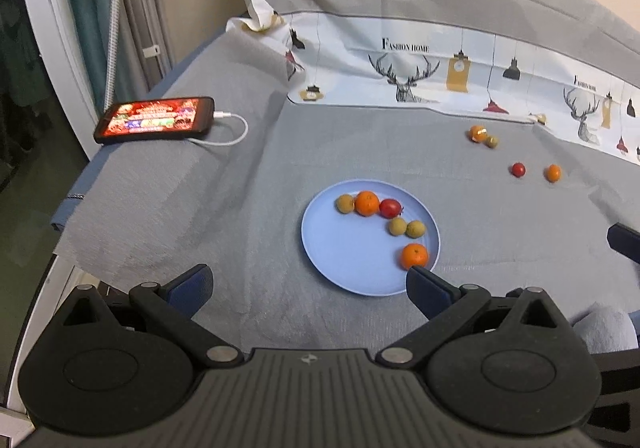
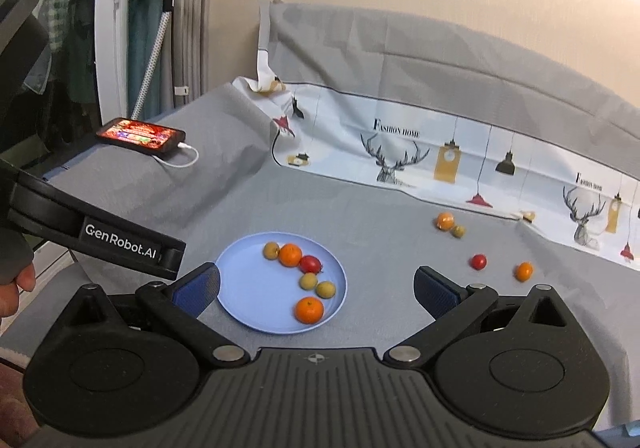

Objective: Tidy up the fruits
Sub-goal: 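Lift both open tools away from the plate toward the remaining fruits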

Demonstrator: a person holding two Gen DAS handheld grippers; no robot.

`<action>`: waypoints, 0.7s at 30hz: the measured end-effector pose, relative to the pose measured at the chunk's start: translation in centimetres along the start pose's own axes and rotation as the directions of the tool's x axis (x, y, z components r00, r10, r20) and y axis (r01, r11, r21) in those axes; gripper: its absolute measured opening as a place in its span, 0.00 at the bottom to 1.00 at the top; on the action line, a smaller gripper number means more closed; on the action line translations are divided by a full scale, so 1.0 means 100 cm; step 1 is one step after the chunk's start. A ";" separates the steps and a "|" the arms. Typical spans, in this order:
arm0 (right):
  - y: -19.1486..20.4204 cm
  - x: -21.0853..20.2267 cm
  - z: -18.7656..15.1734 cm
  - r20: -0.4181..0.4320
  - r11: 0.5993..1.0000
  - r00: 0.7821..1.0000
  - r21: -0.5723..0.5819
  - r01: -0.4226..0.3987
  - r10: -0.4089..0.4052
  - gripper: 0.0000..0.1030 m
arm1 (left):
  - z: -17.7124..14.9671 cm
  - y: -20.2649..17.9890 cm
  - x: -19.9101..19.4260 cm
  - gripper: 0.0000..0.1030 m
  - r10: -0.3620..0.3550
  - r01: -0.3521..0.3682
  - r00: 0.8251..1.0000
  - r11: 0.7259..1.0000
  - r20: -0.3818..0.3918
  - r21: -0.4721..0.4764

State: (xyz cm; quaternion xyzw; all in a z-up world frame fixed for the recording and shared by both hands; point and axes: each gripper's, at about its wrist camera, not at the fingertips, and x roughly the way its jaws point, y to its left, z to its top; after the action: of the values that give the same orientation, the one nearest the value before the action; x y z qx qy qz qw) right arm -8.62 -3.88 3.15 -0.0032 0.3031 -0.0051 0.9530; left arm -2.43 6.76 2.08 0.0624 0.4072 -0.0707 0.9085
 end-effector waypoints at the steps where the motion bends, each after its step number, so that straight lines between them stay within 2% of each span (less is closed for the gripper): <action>1: 0.000 -0.001 0.000 0.003 1.000 1.000 -0.003 -0.001 0.001 0.99 | 0.000 0.000 -0.002 1.00 0.001 -0.001 1.000 1.000 0.004 -0.002; 21: 0.000 0.000 -0.002 -0.013 1.000 1.000 -0.002 0.008 -0.008 0.99 | 0.002 0.006 0.005 1.00 -0.001 0.001 1.000 1.000 -0.030 -0.013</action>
State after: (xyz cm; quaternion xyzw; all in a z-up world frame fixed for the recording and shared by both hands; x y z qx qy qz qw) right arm -8.79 -3.83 2.98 -0.0053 0.3094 -0.0088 0.9509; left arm -1.85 7.32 1.85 0.0575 0.4215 -0.0675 0.9025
